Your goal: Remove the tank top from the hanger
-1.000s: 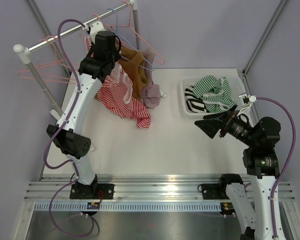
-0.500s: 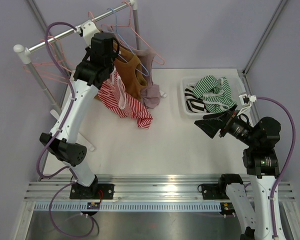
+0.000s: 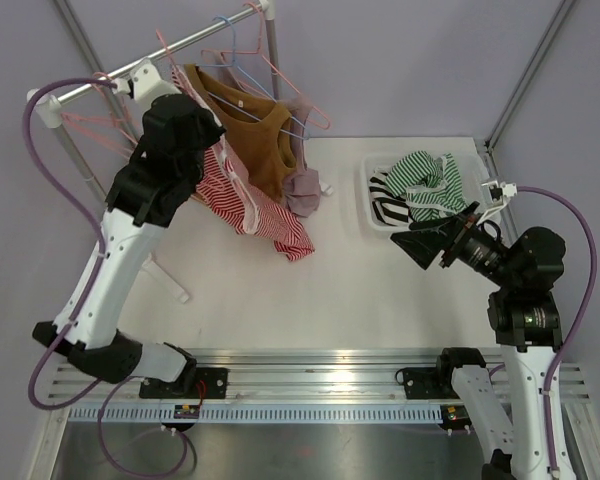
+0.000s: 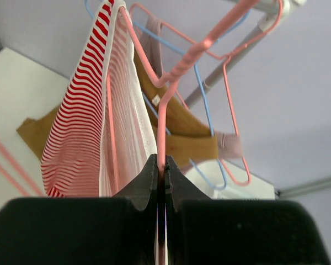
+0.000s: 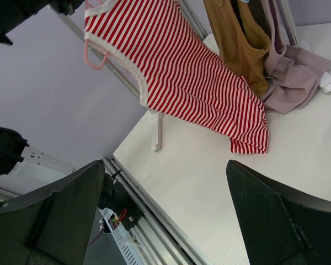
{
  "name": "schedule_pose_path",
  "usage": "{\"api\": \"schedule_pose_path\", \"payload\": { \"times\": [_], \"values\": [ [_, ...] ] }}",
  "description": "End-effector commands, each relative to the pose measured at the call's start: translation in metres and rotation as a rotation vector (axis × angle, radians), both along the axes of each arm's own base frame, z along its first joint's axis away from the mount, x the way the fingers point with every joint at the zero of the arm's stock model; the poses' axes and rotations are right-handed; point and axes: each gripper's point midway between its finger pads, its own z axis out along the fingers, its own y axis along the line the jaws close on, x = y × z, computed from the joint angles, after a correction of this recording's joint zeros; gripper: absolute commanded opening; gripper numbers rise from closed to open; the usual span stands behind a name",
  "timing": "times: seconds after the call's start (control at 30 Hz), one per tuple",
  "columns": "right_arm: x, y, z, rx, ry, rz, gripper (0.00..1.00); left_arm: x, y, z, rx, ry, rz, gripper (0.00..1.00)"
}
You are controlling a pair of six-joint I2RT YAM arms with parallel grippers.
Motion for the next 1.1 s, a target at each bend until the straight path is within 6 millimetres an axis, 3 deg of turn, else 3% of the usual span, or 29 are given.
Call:
{"api": "schedule_pose_path", "payload": {
  "times": [0.0, 0.03, 0.07, 0.1, 0.13, 0.17, 0.2, 0.23, 0.27, 0.33, 0.4, 0.43, 0.47, 0.5, 0.63, 0.83, 1.0, 1.07],
  "values": [
    [0.016, -0.006, 0.010, -0.013, -0.017, -0.055, 0.99, -0.032, -0.005, 0.021, -0.164, -0.105, -0.086, 0.00],
    [0.023, -0.009, 0.011, -0.008, -0.019, -0.090, 1.00, -0.050, -0.001, 0.031, -0.201, -0.137, -0.114, 0.00],
    [0.027, -0.010, 0.013, 0.003, -0.024, -0.099, 0.99, -0.059, -0.010, 0.030, -0.222, -0.143, -0.176, 0.00],
    [0.032, -0.011, 0.023, 0.019, -0.077, -0.110, 1.00, -0.068, -0.014, 0.026, -0.247, -0.148, -0.209, 0.00],
    [0.037, -0.007, 0.018, 0.077, -0.024, -0.088, 1.00, -0.070, -0.020, 0.003, -0.246, -0.110, -0.235, 0.00],
    [0.039, -0.004, 0.020, 0.104, -0.029, -0.056, 1.00, -0.092, -0.027, 0.014, -0.286, -0.157, -0.321, 0.00],
    [0.045, 0.002, 0.033, 0.127, -0.096, -0.003, 0.99, -0.099, -0.032, 0.011, -0.300, -0.163, -0.367, 0.00],
    [0.038, 0.012, 0.027, 0.190, -0.013, 0.101, 0.99, -0.103, -0.039, -0.005, -0.295, -0.132, -0.401, 0.00],
    [0.039, 0.015, 0.028, 0.214, -0.005, 0.142, 1.00, -0.120, -0.048, -0.004, -0.305, -0.138, -0.484, 0.00],
    [0.045, 0.025, 0.027, 0.247, 0.002, 0.212, 0.99, -0.132, -0.064, -0.015, -0.301, -0.117, -0.579, 0.00],
    [0.058, 0.032, 0.020, 0.243, 0.036, 0.196, 1.00, -0.149, -0.084, -0.034, -0.283, -0.072, -0.697, 0.00],
    [0.055, 0.045, 0.016, 0.206, 0.010, 0.220, 1.00, -0.155, -0.089, -0.041, -0.280, -0.054, -0.731, 0.00],
    [0.056, 0.052, 0.012, 0.186, 0.012, 0.216, 0.99, -0.165, -0.104, -0.059, -0.274, -0.013, -0.796, 0.00],
    [0.060, 0.060, 0.000, 0.160, 0.053, 0.204, 1.00, -0.172, -0.106, -0.060, -0.275, -0.022, -0.821, 0.00],
    [0.070, 0.092, -0.012, 0.086, 0.027, 0.156, 0.93, -0.206, -0.135, -0.084, -0.278, 0.030, -0.993, 0.00],
    [0.093, 0.123, -0.040, -0.043, 0.054, 0.099, 0.82, -0.228, -0.152, -0.100, -0.266, 0.066, -1.084, 0.00],
    [0.106, 0.142, -0.068, -0.153, 0.084, 0.047, 0.75, -0.231, -0.153, -0.102, -0.254, 0.063, -1.086, 0.00],
    [0.110, 0.147, -0.070, -0.152, 0.081, 0.046, 0.68, -0.233, -0.153, -0.101, -0.250, 0.058, -1.092, 0.00]
  ]
}}
